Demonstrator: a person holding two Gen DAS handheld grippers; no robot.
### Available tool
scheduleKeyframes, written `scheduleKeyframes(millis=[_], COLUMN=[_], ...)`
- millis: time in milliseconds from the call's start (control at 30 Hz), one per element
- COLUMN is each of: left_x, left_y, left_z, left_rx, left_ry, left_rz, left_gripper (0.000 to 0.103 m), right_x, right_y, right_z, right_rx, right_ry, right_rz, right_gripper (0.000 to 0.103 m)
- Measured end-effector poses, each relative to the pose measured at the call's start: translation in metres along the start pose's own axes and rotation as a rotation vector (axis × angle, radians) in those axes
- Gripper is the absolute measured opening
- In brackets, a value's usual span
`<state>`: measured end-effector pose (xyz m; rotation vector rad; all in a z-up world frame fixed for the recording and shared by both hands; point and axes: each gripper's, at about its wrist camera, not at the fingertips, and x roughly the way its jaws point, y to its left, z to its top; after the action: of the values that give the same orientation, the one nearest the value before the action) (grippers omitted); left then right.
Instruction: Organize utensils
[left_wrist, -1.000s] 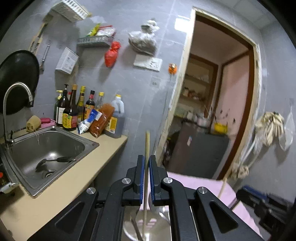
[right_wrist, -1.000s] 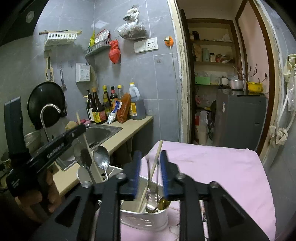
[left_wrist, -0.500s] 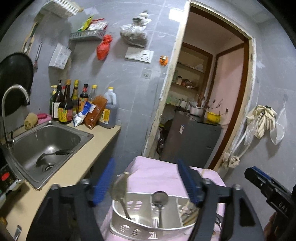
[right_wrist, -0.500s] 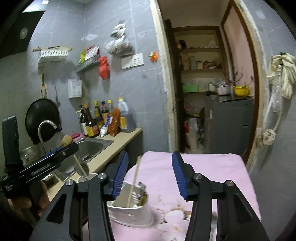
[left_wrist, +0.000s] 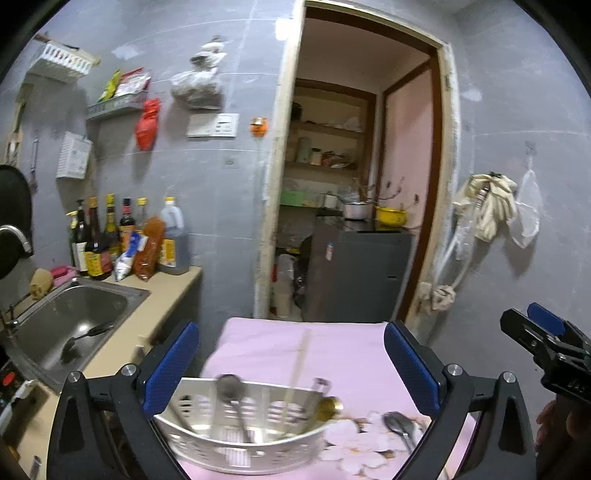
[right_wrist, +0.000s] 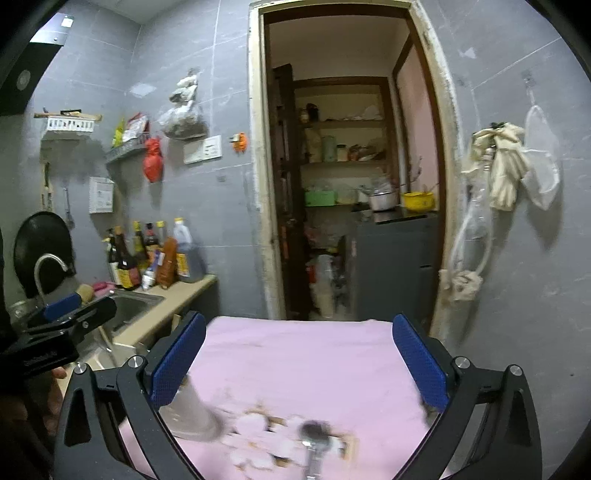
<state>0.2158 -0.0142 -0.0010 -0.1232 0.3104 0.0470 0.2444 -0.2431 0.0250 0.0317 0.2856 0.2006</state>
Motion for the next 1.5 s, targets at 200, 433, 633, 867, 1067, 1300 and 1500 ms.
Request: scheduleKeyframes(millis=[200, 433, 633, 867, 1067, 1300, 1500], left_x=[0.007, 0.023, 0.042, 0.069, 0.096, 0.136, 0.16], left_y=[-0.043, -0.083, -0.106, -0.113, -0.11, -0.097, -0.091], left_z=[-0.016, -0.04, -0.068, -0.102, -0.13, -0.151, -0.162], left_rx=[0.023, 0.037, 0.041, 0.048, 0.039, -0.04, -0.117], left_ry=[0.027, 0.069, 0.162, 0.273, 0.341, 0.47, 0.55], left_rz=[-0.073, -0.125, -0.174, -0.187, -0.172, -0.189, -0.235], left_gripper=[0.101, 0.101, 0.101, 0.101, 0.092, 0.067, 0.046], right_x=[-0.008, -0.008, 0.001, 0.023, 0.052, 0.09, 0.118], right_y=[-0.039, -0.085, -0.119, -0.14, -0.141, -0.128, -0.111], right_z=[-0.006, -0.027, -0.058, -0.104, -0.142, -0.166, -0.174], right_rx=[-0.014, 0.01, 0.046, 0.102, 0.152, 0.168, 0.15], right_ry=[0.03, 0.095, 0.185, 0.301, 0.372, 0.451, 0.511], right_rz=[-0.065, -0.129, -0.149, -0.111, -0.04, 0.071, 0.144], right_gripper=[0.1, 0.1, 0.1, 0.1, 0.075, 0.044, 0.032])
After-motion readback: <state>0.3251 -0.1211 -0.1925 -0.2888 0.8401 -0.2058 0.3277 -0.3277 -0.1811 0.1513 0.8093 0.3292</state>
